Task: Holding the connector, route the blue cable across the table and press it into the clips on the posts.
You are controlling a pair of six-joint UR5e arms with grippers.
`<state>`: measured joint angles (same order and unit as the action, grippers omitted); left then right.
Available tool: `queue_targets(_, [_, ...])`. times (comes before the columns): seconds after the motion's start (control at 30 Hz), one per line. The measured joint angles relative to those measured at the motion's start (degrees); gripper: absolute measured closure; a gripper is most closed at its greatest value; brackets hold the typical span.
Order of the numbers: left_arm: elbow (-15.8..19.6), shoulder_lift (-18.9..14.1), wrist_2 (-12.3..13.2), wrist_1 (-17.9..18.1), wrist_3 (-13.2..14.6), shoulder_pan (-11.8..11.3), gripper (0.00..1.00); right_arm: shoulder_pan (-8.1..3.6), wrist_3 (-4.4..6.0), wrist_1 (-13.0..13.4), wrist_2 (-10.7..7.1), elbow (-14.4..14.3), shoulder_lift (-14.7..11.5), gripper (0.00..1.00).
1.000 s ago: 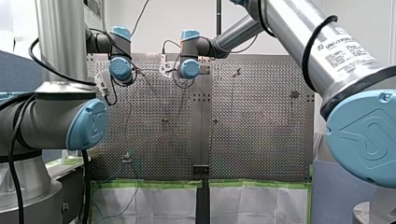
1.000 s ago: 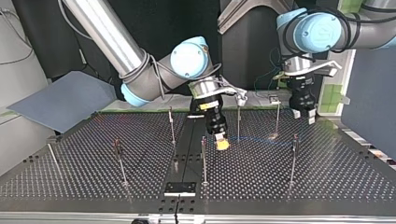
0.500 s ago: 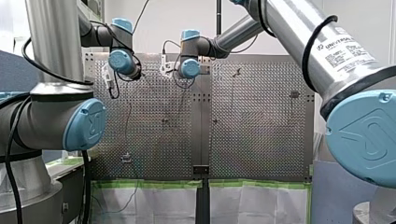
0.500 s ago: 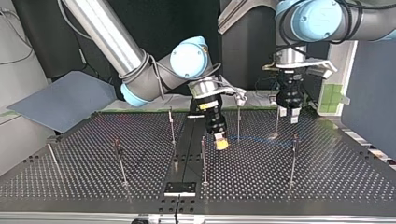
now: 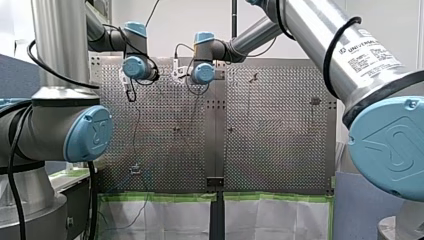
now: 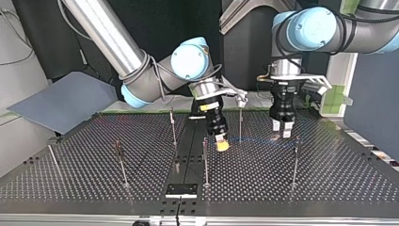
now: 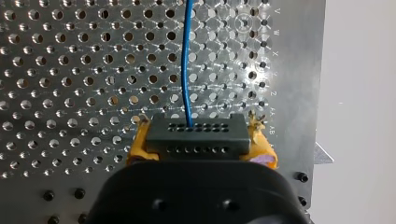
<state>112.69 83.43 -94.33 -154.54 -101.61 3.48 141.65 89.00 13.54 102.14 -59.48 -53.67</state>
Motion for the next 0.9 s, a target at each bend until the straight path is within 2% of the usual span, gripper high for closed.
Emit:
queue_targets(0.2, [-2.6,2.3,-0.6,0.6,0.0,0.5,0.00,-0.07,0.04,0.0,0.00,0.0,0.0,1.00])
queue_targets(0.63, [-8.7,9.5,-1.7,0.8,1.1,0.8,0.00,-0.18,0.05,0.0,0.00,0.0,0.0,1.00])
queue_targets(0.9, [-9.5,13.2,-1.8,1.5,1.5,0.8,0.00,-0.20,0.05,0.0,0.00,0.0,0.0,1.00])
